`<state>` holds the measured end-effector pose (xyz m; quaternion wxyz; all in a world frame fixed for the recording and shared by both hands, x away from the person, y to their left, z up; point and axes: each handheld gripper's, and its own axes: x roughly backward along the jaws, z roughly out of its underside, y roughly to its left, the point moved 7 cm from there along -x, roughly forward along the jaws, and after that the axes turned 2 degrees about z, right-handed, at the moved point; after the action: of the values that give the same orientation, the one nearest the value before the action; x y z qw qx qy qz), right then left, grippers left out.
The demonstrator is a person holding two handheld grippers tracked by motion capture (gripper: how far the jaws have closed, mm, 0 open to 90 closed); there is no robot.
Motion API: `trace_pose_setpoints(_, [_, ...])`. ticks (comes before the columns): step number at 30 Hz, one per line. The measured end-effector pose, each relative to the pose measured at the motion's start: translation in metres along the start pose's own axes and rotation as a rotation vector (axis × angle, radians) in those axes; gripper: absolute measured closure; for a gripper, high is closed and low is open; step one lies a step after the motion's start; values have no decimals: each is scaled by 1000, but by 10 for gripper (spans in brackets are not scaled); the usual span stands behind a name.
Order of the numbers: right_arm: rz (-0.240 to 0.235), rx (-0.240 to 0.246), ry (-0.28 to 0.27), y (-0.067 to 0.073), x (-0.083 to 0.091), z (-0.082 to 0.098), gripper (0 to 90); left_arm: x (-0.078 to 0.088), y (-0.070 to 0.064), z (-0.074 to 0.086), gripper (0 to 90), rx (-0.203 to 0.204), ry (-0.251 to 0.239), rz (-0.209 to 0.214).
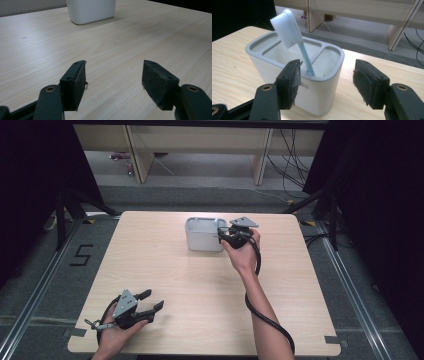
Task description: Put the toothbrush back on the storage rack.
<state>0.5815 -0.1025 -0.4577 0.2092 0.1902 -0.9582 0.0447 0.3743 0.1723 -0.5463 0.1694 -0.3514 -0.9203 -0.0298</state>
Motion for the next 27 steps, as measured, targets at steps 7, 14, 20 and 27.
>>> trace_pose_setpoints(7, [-10,35,20,-2,10,3,395,0,0,0,355,-3,1,-1])
trace_pose_setpoints(14, [-12,36,50,0,25,8,409,0,0,0,355,-4,1,-2])
trace_pose_setpoints(20, [-17,45,53,-2,32,15,412,0,0,0,355,-5,1,-3])
trace_pose_setpoints(27, [-20,51,83,-6,44,29,416,0,0,0,355,-4,1,-3])
